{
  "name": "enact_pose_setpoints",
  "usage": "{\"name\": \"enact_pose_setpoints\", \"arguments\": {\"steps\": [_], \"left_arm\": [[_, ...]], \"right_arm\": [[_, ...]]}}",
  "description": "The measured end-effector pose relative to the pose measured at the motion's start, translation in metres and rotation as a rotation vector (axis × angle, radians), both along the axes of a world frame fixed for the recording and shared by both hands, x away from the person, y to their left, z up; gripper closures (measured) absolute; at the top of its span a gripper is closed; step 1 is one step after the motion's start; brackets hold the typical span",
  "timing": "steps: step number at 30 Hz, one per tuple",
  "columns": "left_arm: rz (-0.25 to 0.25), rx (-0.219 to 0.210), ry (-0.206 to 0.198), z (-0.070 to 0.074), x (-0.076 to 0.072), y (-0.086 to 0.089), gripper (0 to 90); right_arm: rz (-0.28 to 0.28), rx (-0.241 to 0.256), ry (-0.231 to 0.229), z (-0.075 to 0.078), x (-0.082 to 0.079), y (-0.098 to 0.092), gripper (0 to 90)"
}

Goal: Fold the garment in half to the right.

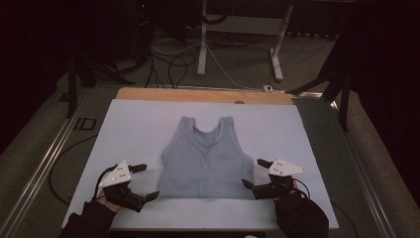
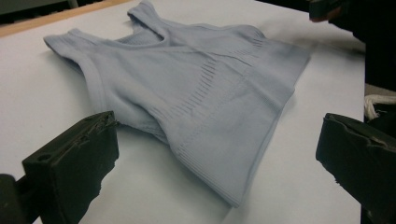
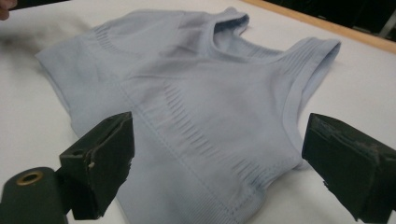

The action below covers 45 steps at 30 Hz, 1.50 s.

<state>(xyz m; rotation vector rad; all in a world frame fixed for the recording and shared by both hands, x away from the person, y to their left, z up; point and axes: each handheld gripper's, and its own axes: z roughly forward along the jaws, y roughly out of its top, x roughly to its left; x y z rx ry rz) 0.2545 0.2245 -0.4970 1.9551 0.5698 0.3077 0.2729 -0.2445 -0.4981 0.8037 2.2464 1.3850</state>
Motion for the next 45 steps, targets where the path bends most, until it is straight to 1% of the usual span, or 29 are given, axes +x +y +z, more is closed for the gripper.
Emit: {"name": "enact_pose_setpoints", "arguments": {"steps": [2, 3, 5, 7, 8, 11, 13, 15, 18, 20, 21, 24, 27, 30, 34, 35, 36, 37, 39, 41, 42, 45], "left_arm": [[-0.006, -0.008, 0.002, 0.004, 0.001, 0.0, 0.2], [-0.006, -0.004, 0.001, 0.006, 0.001, 0.0, 0.2], [-0.014, -0.004, 0.0, 0.01, 0.001, -0.002, 0.2], [-0.025, 0.0, -0.007, 0.014, 0.002, -0.003, 0.2], [-0.029, 0.002, -0.008, 0.016, 0.003, -0.004, 0.2], [-0.031, 0.007, -0.013, 0.022, 0.006, -0.005, 0.2], [-0.037, 0.007, -0.016, 0.025, 0.007, -0.007, 0.2], [-0.04, 0.013, -0.02, 0.029, 0.008, -0.009, 0.2], [-0.047, 0.015, -0.021, 0.034, 0.01, -0.011, 0.2], [-0.043, 0.014, -0.02, 0.037, 0.011, -0.012, 0.2], [-0.043, 0.014, -0.02, 0.037, 0.011, -0.012, 0.2], [-0.042, 0.021, -0.02, 0.04, 0.012, -0.013, 0.2], [-0.036, 0.029, -0.014, 0.042, 0.012, -0.013, 0.2], [-0.031, 0.041, -0.01, 0.042, 0.012, -0.015, 0.2], [-0.021, 0.044, -0.008, 0.044, 0.013, -0.017, 0.2], [-0.02, 0.051, -0.009, 0.044, 0.013, -0.018, 0.2], [-0.019, 0.051, -0.01, 0.044, 0.013, -0.019, 0.2], [-0.014, 0.053, -0.008, 0.044, 0.013, -0.019, 0.2], [-0.004, 0.061, -0.006, 0.043, 0.013, -0.023, 0.2], [-0.008, 0.076, -0.005, 0.042, 0.013, -0.027, 0.2], [-0.004, 0.08, 0.0, 0.041, 0.013, -0.029, 0.2], [-0.001, 0.092, 0.009, 0.039, 0.013, -0.037, 0.2]], "right_arm": [[0.0, -0.01, -0.001, 0.004, 0.0, 0.001, 9.5], [0.007, -0.012, -0.008, 0.005, 0.0, 0.001, 9.5], [0.001, -0.011, 0.004, 0.008, 0.002, 0.003, 9.5], [0.015, -0.018, -0.006, 0.013, 0.004, 0.004, 9.5], [0.011, -0.018, -0.007, 0.015, 0.005, 0.006, 9.5], [0.02, -0.006, -0.018, 0.024, 0.01, 0.008, 9.5], [0.023, -0.008, -0.028, 0.029, 0.012, 0.012, 9.5], [0.027, -0.018, -0.04, 0.035, 0.016, 0.015, 9.5], [0.037, -0.018, -0.056, 0.042, 0.023, 0.02, 9.5], [0.038, -0.021, -0.066, 0.047, 0.027, 0.024, 9.5], [0.038, -0.021, -0.066, 0.047, 0.027, 0.024, 9.5], [0.056, -0.037, -0.088, 0.055, 0.036, 0.031, 9.5], [0.064, -0.039, -0.094, 0.061, 0.043, 0.038, 9.5], [0.076, -0.046, -0.104, 0.063, 0.051, 0.045, 9.5], [0.09, -0.055, -0.097, 0.064, 0.062, 0.054, 9.5], [0.096, -0.057, -0.094, 0.064, 0.065, 0.057, 9.5], [0.099, -0.055, -0.092, 0.064, 0.07, 0.062, 9.5], [0.099, -0.055, -0.092, 0.064, 0.07, 0.062, 9.5], [0.105, -0.051, -0.087, 0.063, 0.076, 0.068, 9.5], [0.122, -0.045, -0.081, 0.061, 0.082, 0.075, 9.5], [0.122, -0.045, -0.081, 0.061, 0.082, 0.075, 9.5], [0.135, -0.049, -0.071, 0.059, 0.088, 0.084, 9.5]]}}
